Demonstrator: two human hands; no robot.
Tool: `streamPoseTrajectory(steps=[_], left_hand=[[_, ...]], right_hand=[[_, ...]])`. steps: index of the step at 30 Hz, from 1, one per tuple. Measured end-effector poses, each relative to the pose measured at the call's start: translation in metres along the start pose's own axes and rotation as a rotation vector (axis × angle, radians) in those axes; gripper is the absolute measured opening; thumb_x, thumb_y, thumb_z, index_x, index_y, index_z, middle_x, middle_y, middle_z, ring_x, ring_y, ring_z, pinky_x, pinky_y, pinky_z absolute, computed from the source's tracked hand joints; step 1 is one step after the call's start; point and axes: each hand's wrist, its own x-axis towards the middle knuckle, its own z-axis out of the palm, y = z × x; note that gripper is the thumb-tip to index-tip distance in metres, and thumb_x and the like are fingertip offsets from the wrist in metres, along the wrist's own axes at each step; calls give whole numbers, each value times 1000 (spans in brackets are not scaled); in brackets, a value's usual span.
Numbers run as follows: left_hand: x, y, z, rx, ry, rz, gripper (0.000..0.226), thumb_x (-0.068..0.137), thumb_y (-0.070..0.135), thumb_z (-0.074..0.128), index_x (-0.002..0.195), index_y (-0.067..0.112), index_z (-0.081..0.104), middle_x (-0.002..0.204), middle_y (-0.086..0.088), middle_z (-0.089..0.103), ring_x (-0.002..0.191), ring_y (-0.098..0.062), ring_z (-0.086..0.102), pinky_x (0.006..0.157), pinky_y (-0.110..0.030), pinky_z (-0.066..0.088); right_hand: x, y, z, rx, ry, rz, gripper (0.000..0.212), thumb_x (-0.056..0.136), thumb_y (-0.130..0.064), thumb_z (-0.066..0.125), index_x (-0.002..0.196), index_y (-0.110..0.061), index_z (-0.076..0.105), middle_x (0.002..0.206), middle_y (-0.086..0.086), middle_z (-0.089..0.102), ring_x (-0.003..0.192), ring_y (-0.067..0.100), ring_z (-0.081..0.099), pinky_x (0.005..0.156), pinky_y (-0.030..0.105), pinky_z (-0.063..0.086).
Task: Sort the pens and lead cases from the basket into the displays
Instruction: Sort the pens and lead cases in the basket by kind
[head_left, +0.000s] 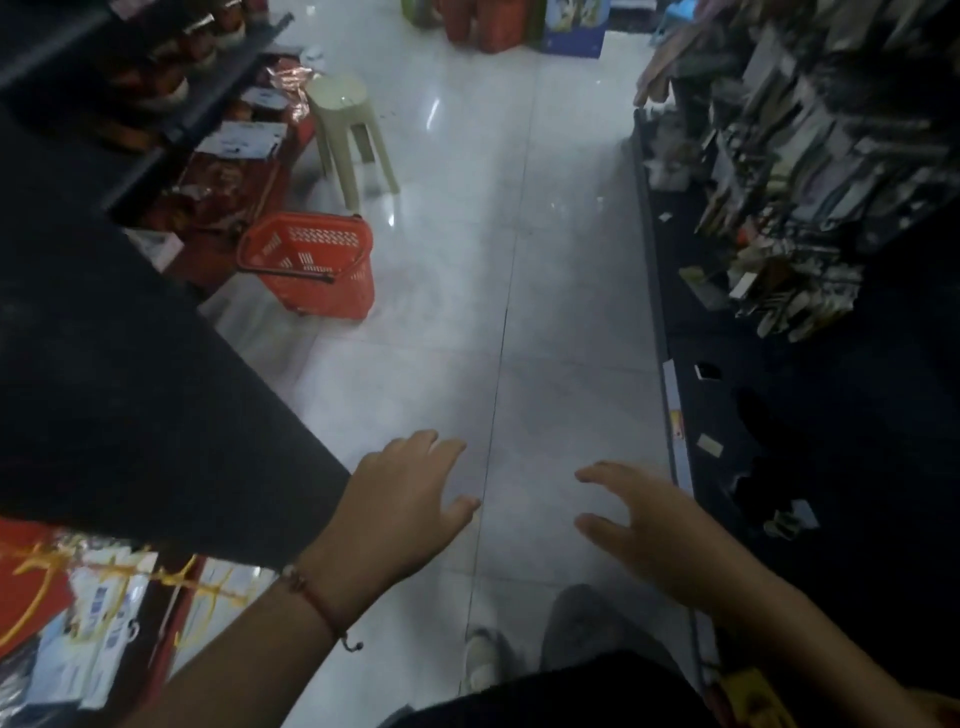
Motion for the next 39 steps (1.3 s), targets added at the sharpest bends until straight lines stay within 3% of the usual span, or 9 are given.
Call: streamPoseTrajectory(steps=[6, 13, 20, 27, 39], left_hand=[[117, -38, -28, -25, -7, -56, 63, 92, 60, 46, 147, 30, 35, 142, 6, 44, 123, -16, 46, 97, -30, 39], [259, -93, -60, -83, 5, -251, 62, 93, 60, 44, 147, 30, 35, 142, 6, 44, 123, -16, 47, 97, -30, 38], [329, -155, -106, -182, 98, -533, 61, 93, 59, 44, 147, 32, 34, 146, 8, 41, 127, -15, 44, 100, -31, 38], [373, -242, -120, -274, 154, -775, 59, 94, 58, 43, 146, 33, 34, 147, 9, 39, 129, -16, 42, 99, -32, 40], [459, -470, -179, -349, 140, -918, 51, 94, 56, 43, 138, 31, 43, 136, 5, 49, 120, -20, 48, 95, -34, 41]], right_hand=[[129, 0, -53, -19, -29, -6, 50, 96, -43, 60, 143, -33, 45, 151, -12, 41, 139, 10, 38, 113, 27, 30], [318, -26, -130, -164, -138, -155, 48, 95, -44, 60, 141, -34, 48, 147, -15, 44, 135, 6, 41, 107, 22, 32], [468, -125, -198, -366, -348, -406, 51, 94, -52, 58, 142, -37, 47, 149, -16, 43, 135, 8, 43, 111, 26, 35], [580, -230, -196, -416, -449, -585, 50, 95, -48, 59, 142, -37, 46, 148, -21, 41, 134, 1, 41, 108, 19, 32], [766, -412, -169, -405, -444, -568, 47, 94, -45, 60, 139, -36, 48, 145, -19, 44, 131, 2, 42, 107, 21, 32]])
